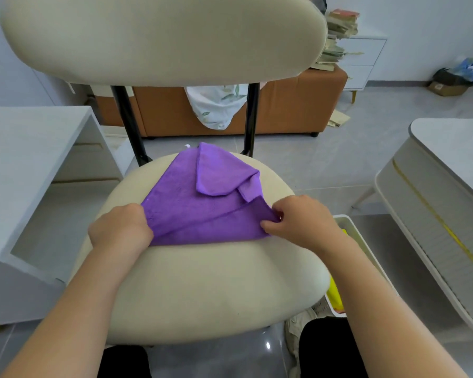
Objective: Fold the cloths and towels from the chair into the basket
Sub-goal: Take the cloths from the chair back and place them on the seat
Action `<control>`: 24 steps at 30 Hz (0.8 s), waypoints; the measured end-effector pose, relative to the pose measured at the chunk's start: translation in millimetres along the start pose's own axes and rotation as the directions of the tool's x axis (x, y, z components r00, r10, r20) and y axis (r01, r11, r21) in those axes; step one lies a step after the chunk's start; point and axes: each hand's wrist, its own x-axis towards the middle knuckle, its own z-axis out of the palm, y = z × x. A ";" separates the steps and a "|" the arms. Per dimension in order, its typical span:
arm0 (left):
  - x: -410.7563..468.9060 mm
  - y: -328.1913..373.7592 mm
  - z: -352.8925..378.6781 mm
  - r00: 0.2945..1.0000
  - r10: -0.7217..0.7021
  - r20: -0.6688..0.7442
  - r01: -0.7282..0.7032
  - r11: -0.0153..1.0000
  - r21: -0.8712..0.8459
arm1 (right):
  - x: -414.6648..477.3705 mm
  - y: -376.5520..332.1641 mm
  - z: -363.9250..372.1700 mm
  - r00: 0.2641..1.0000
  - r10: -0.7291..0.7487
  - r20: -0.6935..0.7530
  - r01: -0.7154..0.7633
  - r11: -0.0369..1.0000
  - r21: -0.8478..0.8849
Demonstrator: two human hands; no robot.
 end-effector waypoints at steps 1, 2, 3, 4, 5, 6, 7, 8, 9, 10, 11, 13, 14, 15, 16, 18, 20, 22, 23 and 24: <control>-0.3 -2.2 -0.7 1.000 -0.008 0.005 0.008 0.999 0.036 | -4.0 3.3 -2.3 0.998 0.010 0.057 -0.011 1.000 0.028; -0.9 -3.1 -0.7 1.000 0.017 -0.013 -0.016 0.996 0.083 | -7.5 6.2 -3.7 0.994 -0.011 0.108 0.005 0.999 0.054; -2.1 -2.5 -0.4 0.996 0.071 -0.054 -0.064 0.990 0.127 | -10.3 7.0 -4.5 0.983 -0.037 0.177 0.022 0.996 0.087; -3.4 -0.6 0.2 0.983 0.146 -0.109 -0.129 0.980 0.149 | -12.4 6.7 -5.7 0.967 -0.065 0.245 0.032 0.990 0.137; -5.1 2.7 0.7 0.958 0.231 -0.171 -0.207 0.968 0.143 | -12.9 7.0 -5.4 0.952 -0.086 0.294 0.023 0.977 0.211; -6.9 6.8 1.7 0.922 0.314 -0.228 -0.298 0.949 0.101 | -13.4 5.7 -6.9 0.938 -0.103 0.330 0.001 0.955 0.296; -8.6 12.1 2.9 0.883 0.387 -0.265 -0.394 0.919 0.030 | -13.4 4.1 -9.5 0.932 -0.107 0.346 -0.028 0.931 0.365; -10.3 17.9 4.9 0.847 0.454 -0.277 -0.485 0.873 -0.051 | -13.5 2.0 -12.8 0.936 -0.106 0.335 -0.050 0.903 0.426; -12.3 23.5 8.6 0.816 0.515 -0.264 -0.556 0.823 -0.113 | -12.5 0.8 -13.8 0.949 -0.099 0.299 -0.059 0.878 0.476; -14.0 28.7 13.5 0.792 0.566 -0.227 -0.602 0.787 -0.136 | -11.2 -0.6 -13.3 0.968 -0.088 0.234 -0.045 0.860 0.509; -15.3 32.5 18.6 0.783 0.600 -0.166 -0.621 0.773 -0.134 | -9.0 -1.4 -10.7 0.986 -0.078 0.148 -0.010 0.855 0.519; -16.0 36.7 27.8 0.806 0.591 0.012 -0.587 0.803 -0.101 | -3.2 -5.6 -3.5 0.996 -0.085 -0.010 0.079 0.867 0.492; -15.7 37.8 30.8 0.822 0.562 0.096 -0.556 0.827 -0.080 | -0.4 -8.7 0.7 0.994 -0.099 -0.044 0.108 0.874 0.474; -15.2 38.3 32.6 0.831 0.535 0.154 -0.531 0.845 -0.067 | 1.7 -12.0 5.0 0.992 -0.119 -0.046 0.127 0.883 0.452; -15.4 38.4 32.7 0.833 0.519 0.193 -0.518 0.853 -0.056 | 3.6 -15.1 9.3 0.990 -0.140 -0.030 0.140 0.897 0.419; -17.7 37.2 29.3 0.820 0.518 0.242 -0.527 0.849 -0.032 | 7.2 -18.3 18.1 0.987 -0.161 0.020 0.146 0.935 0.324; -20.7 33.7 22.1 0.810 0.533 0.246 -0.542 0.840 -0.035 | 10.5 -17.8 25.0 0.990 -0.129 0.060 0.113 0.970 0.216; -21.3 28.9 15.8 0.808 0.557 0.194 -0.559 0.828 -0.047 | 12.4 -15.9 29.8 0.995 -0.041 0.096 0.028 0.990 0.138; -20.7 27.2 13.4 0.807 0.570 0.153 -0.571 0.820 -0.043 | 12.7 -15.0 31.8 0.995 0.009 0.101 -0.020 0.994 0.111; -19.4 26.3 11.9 0.802 0.586 0.111 -0.587 0.809 -0.030 | 13.2 -14.0 34.0 0.994 0.055 0.094 -0.062 0.995 0.081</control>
